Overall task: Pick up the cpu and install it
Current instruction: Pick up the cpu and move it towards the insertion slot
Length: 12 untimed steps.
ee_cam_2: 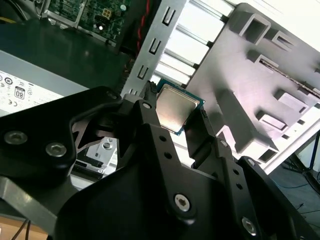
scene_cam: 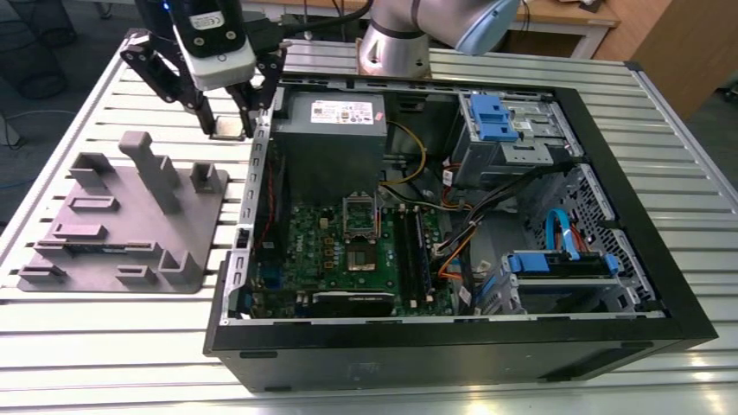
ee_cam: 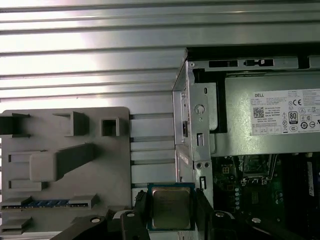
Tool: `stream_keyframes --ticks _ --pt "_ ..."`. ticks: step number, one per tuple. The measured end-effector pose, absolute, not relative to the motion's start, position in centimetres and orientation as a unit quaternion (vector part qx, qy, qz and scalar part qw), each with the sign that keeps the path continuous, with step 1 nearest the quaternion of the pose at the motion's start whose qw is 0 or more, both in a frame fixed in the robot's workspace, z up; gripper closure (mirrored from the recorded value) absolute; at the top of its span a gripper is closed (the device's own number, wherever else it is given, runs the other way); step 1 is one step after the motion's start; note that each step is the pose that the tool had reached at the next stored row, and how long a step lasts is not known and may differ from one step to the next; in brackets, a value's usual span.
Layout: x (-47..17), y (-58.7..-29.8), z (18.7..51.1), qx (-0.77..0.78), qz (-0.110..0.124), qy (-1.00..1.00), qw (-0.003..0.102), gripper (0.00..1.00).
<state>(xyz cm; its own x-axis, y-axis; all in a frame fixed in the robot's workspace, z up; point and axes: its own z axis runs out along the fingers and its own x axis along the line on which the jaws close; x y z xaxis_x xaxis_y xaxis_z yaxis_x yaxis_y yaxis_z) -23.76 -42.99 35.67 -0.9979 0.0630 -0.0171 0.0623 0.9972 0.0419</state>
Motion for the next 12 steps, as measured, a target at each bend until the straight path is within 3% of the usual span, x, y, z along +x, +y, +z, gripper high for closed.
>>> stream_keyframes --ticks 12 --pt "-21.0 -43.0 35.7 0.031 0.021 0.999 0.009 0.53"
